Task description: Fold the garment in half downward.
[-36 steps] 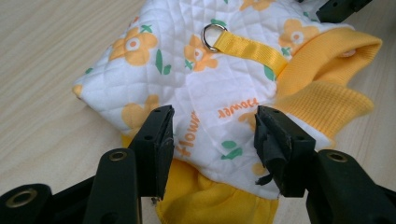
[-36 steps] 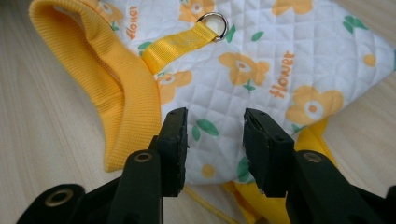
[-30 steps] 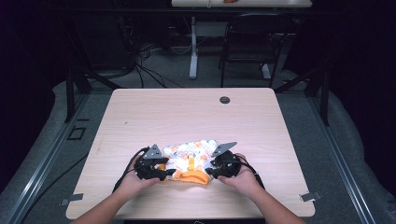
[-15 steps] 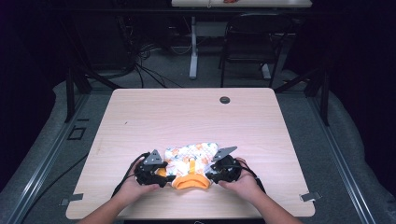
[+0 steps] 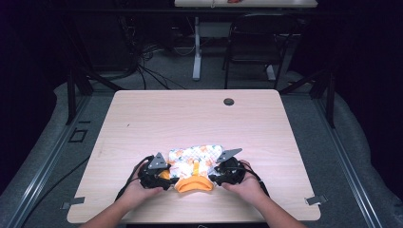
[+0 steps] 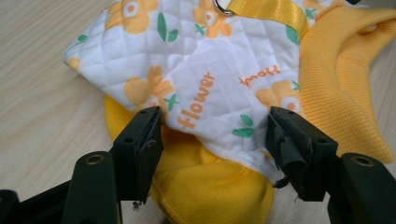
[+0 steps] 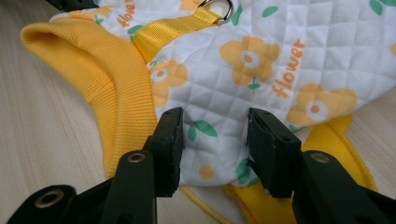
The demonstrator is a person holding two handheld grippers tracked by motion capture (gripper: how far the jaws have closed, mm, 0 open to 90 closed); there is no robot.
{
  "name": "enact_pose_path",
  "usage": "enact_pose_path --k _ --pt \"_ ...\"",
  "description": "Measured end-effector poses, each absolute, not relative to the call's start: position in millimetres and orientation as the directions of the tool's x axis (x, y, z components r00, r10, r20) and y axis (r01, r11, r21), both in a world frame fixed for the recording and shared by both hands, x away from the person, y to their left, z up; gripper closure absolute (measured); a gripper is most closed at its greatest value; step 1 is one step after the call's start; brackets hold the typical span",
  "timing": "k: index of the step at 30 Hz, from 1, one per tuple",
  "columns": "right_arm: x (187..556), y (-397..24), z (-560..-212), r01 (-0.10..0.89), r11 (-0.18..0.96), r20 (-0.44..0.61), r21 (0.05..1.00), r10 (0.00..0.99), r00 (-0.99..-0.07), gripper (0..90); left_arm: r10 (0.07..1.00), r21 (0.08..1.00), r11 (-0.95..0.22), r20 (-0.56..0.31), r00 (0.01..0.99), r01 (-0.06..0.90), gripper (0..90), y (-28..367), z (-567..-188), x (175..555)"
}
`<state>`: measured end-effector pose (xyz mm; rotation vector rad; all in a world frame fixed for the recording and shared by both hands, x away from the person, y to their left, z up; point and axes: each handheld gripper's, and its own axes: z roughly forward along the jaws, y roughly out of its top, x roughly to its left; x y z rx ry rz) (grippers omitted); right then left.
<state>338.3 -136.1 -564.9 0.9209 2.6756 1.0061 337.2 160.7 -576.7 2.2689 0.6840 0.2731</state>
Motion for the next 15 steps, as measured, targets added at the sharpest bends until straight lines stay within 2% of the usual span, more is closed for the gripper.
enact_pose_path --k 15 --pt "355.0 -131.4 -565.0 0.507 0.585 0.071 0.633 0.608 -0.79 54.9 0.585 0.717 -0.559 -0.015 0.811 0.417 40.8 162.7 -576.8 351.3"
